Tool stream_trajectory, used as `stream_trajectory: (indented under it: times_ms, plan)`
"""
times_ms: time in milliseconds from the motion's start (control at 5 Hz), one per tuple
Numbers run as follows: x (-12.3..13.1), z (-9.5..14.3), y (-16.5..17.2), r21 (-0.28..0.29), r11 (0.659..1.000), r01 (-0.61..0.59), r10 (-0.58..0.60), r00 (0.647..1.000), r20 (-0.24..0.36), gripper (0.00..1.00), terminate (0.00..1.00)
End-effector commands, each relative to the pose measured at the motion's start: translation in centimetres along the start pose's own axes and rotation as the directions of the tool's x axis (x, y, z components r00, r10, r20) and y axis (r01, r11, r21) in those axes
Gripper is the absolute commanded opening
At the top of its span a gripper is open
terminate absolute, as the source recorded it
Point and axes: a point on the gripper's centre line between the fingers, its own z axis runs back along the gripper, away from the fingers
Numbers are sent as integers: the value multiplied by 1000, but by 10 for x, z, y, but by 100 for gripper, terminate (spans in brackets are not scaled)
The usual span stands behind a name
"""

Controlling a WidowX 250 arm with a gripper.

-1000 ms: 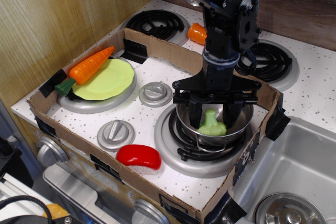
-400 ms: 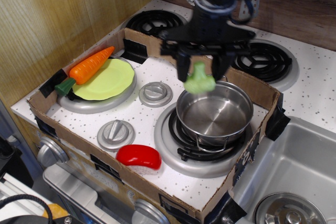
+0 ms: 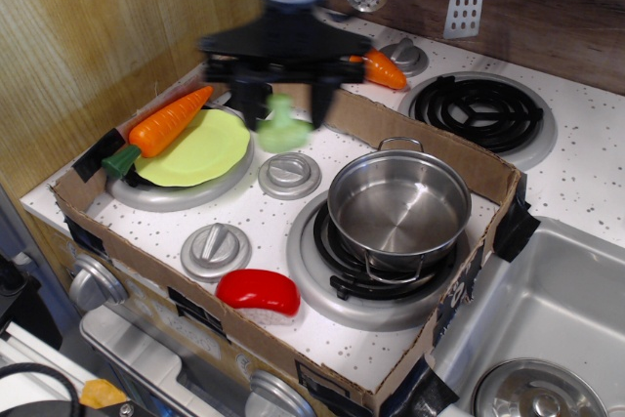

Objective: Take broccoli out of pan

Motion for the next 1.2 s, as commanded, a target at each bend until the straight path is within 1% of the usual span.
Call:
stream_trajectory:
  times_ms: [0,200,400,600,800,1000]
  plan:
    - [4,-25,47,-24,1000,-19,20,999,46,0,0]
    - [-8,-41,61,-27,998,-64,65,998,22,0,0]
    - [-20,-59,73,-40,994,-105,106,994,21,0,0]
    - [-24,-69,77,-39,993,-113,114,993,9,0,0]
    - [-24,-77,77,-70,991,-110,111,994,10,100,0]
    - [-16,-62,76,-19,998,-65,66,998,17,100,0]
